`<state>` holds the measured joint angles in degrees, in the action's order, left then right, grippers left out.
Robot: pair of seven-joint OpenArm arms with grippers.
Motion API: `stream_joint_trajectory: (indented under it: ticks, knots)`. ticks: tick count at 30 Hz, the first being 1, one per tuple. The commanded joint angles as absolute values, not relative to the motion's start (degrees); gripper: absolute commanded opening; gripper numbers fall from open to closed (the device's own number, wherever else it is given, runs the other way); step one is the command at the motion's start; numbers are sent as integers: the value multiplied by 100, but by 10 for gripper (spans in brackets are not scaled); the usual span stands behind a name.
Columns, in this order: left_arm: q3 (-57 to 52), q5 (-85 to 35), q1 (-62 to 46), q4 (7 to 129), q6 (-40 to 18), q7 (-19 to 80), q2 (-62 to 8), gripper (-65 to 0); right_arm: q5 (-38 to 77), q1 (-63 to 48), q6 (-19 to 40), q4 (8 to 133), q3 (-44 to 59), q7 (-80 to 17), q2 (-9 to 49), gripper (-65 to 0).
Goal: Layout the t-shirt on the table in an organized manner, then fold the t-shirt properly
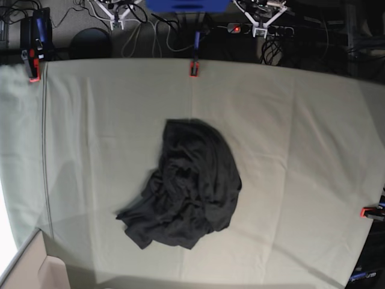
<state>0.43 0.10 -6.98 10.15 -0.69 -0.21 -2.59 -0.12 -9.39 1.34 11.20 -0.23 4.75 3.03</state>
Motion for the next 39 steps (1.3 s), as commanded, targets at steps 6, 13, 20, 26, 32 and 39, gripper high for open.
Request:
stream_joint_trajectory:
  ticks: [6,13,20,26,32,39]
  knots:
    - [40,-4,-725,1033,-22,-48,-268,-650,13,-1077,31,1130,-31,664,338,-650]
    - [40,-4,-655,1033,-22,-48,-251,-650,13,-1086,31,1130,-31,673,338,-650]
    - [40,-4,-655,1033,-22,-48,-251,-650,13,-1059,31,1130,-31,673,347,-650]
    - [40,-22,-664,1033,-22,-48,-286,-650,13,-1068,31,1130,-31,673,347,-650]
    - [31,-31,-673,1033,-22,-57,-338,-650,13,-1086,31,1130,-31,699,365,-650]
    - [31,-31,-655,1033,-22,-57,-347,-650,13,-1086,31,1130,-31,699,365,-650]
